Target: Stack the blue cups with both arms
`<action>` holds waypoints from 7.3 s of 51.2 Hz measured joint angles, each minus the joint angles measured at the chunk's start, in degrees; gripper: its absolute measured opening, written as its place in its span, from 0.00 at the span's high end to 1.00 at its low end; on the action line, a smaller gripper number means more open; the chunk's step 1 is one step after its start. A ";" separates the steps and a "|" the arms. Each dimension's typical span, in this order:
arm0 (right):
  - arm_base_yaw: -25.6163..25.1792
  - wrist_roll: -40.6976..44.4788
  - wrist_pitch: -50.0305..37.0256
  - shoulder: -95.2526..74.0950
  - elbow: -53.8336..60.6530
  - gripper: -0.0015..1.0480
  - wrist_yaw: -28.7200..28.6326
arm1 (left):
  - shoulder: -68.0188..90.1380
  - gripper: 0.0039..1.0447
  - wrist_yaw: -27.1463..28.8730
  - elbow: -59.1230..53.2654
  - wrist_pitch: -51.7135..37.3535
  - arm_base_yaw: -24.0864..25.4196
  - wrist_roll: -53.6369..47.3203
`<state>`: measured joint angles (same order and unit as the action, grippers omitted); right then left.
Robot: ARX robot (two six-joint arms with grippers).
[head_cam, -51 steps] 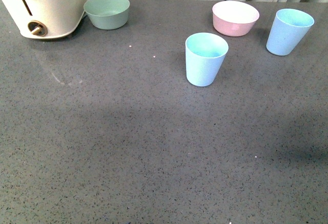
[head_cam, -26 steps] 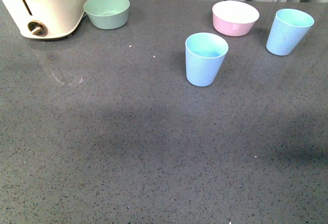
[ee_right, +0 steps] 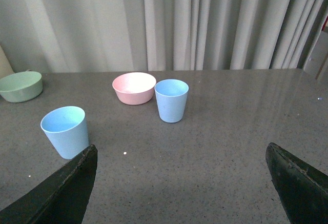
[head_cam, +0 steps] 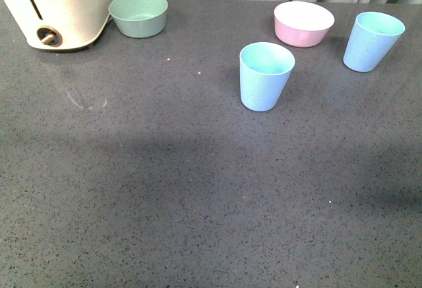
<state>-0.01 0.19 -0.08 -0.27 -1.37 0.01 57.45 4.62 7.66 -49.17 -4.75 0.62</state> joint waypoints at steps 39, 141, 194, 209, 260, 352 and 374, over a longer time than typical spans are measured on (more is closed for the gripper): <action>0.00 0.00 0.00 0.00 0.00 0.09 0.00 | -28.48 0.99 -4.61 -6.80 20.63 4.52 -0.15; -11.89 7.85 -4.96 -50.95 -23.69 0.09 -10.95 | -57.13 0.21 -4.61 -6.80 49.09 4.55 -0.17; -0.66 29.18 9.16 -122.33 -85.81 0.09 -11.47 | -57.13 0.08 -4.61 -6.80 49.09 4.55 -0.24; 1.11 29.59 10.95 -126.60 -89.33 0.09 -11.19 | -57.13 0.08 -4.61 -6.80 49.09 4.55 -0.24; -0.42 30.84 14.99 -126.29 -91.25 0.98 -13.62 | -57.13 0.08 -4.61 -6.80 49.09 4.55 -0.24; 19.47 28.44 19.56 -107.91 -76.43 0.83 -17.84 | -57.13 0.08 -4.61 -6.80 49.09 4.55 -0.24; 13.20 21.64 3.10 -90.99 -63.52 0.08 -12.07 | -57.13 0.08 -4.61 -6.80 49.09 4.55 -0.24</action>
<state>13.19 21.82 3.03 -91.26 -64.88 -12.05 0.32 0.01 0.86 -0.08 -0.21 0.38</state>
